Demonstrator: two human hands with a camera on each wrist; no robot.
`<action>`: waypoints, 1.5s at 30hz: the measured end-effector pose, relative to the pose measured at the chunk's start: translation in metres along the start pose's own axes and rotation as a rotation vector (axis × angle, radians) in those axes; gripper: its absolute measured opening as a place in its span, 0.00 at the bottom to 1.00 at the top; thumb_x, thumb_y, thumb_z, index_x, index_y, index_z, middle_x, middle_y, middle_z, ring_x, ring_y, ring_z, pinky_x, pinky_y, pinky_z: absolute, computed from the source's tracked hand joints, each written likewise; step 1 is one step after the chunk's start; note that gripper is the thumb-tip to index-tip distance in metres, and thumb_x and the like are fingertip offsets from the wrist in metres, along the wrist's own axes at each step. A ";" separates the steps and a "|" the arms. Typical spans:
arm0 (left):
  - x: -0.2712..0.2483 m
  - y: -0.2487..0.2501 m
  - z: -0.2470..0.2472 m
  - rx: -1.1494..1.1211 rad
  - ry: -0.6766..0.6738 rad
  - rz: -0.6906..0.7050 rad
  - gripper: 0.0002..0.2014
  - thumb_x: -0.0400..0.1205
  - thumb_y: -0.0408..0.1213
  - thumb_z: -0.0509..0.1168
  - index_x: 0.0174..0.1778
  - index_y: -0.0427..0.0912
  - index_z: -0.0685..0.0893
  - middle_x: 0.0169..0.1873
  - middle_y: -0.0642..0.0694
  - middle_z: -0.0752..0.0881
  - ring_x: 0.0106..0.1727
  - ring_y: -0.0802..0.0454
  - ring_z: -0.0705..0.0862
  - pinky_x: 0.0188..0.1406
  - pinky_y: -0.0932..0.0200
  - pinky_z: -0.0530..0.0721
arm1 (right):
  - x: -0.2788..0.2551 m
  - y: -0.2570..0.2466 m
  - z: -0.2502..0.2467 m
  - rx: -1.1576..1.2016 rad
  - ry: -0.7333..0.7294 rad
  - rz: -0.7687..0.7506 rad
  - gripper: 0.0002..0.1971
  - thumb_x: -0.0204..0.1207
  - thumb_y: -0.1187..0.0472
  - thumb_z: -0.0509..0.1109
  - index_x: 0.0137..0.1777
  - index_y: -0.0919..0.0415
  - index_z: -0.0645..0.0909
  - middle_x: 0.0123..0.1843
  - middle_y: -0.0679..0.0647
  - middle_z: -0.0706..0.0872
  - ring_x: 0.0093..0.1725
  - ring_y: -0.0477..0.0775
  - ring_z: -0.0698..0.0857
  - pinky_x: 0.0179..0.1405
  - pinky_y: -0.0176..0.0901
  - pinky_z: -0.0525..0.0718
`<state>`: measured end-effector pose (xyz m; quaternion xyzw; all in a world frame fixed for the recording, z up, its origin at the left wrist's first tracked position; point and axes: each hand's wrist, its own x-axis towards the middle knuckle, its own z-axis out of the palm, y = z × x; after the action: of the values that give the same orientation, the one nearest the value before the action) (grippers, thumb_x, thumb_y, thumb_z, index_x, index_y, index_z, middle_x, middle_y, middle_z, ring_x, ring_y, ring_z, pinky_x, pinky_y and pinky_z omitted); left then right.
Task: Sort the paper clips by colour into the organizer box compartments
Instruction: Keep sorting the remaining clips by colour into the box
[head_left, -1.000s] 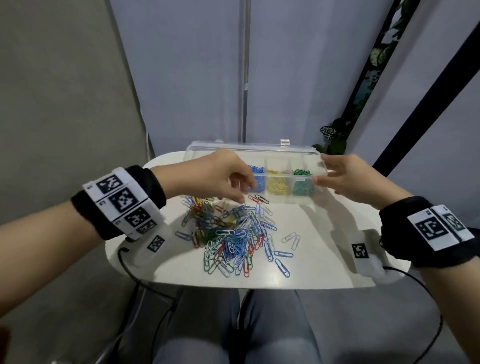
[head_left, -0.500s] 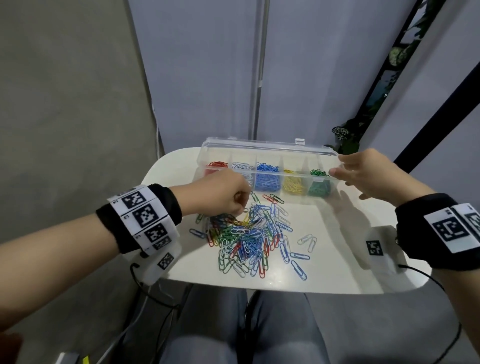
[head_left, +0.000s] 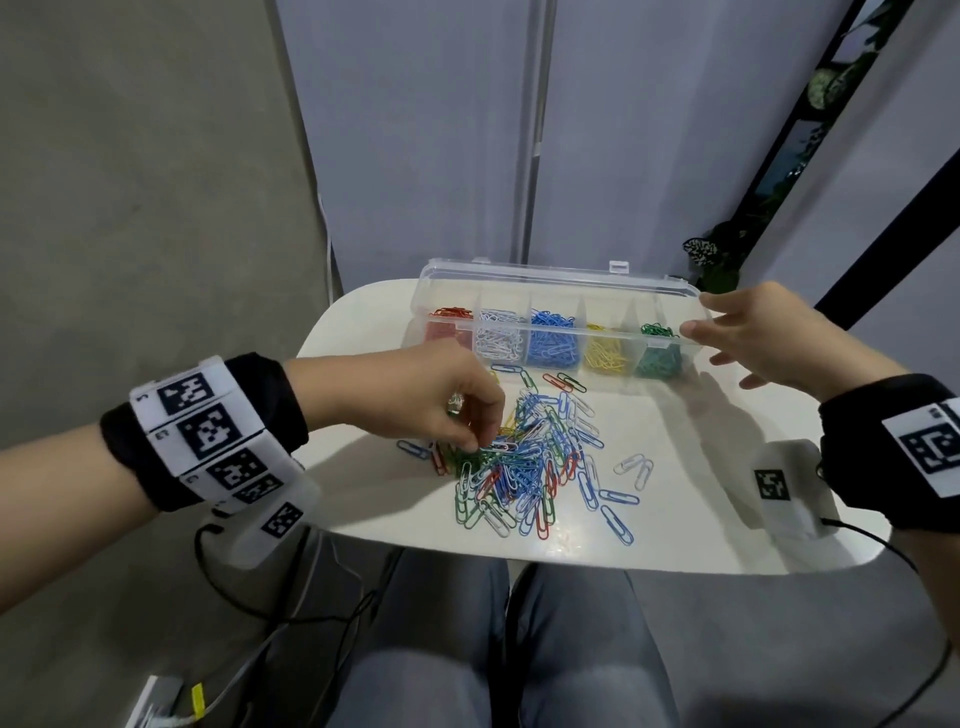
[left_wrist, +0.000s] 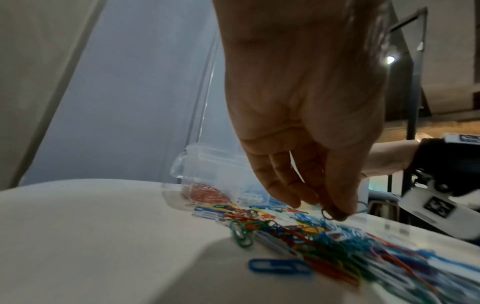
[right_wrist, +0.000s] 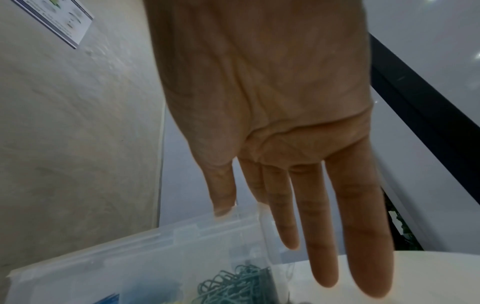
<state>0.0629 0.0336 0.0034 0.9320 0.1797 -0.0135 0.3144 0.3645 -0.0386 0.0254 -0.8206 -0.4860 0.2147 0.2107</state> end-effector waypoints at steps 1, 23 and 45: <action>-0.003 0.001 0.003 0.005 -0.048 0.004 0.07 0.74 0.28 0.76 0.45 0.41 0.89 0.35 0.56 0.88 0.36 0.67 0.83 0.36 0.78 0.72 | 0.000 0.000 0.000 0.004 0.001 0.001 0.30 0.80 0.53 0.71 0.79 0.62 0.69 0.57 0.57 0.87 0.49 0.57 0.88 0.41 0.59 0.90; 0.002 -0.022 0.004 -0.035 0.188 -0.207 0.14 0.74 0.28 0.76 0.55 0.43 0.89 0.33 0.56 0.85 0.33 0.69 0.80 0.37 0.74 0.77 | 0.007 0.005 0.001 0.020 -0.008 0.007 0.32 0.79 0.53 0.72 0.79 0.63 0.68 0.57 0.58 0.87 0.45 0.58 0.89 0.39 0.53 0.89; 0.018 -0.012 -0.013 -0.477 0.358 -0.273 0.08 0.70 0.34 0.78 0.39 0.35 0.90 0.27 0.47 0.86 0.27 0.55 0.76 0.24 0.66 0.75 | 0.005 0.005 0.000 0.004 -0.014 -0.020 0.32 0.80 0.53 0.71 0.80 0.63 0.67 0.56 0.60 0.88 0.43 0.57 0.90 0.40 0.54 0.90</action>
<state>0.0745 0.0562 0.0047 0.7870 0.3534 0.1509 0.4827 0.3702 -0.0362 0.0224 -0.8135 -0.4954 0.2193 0.2112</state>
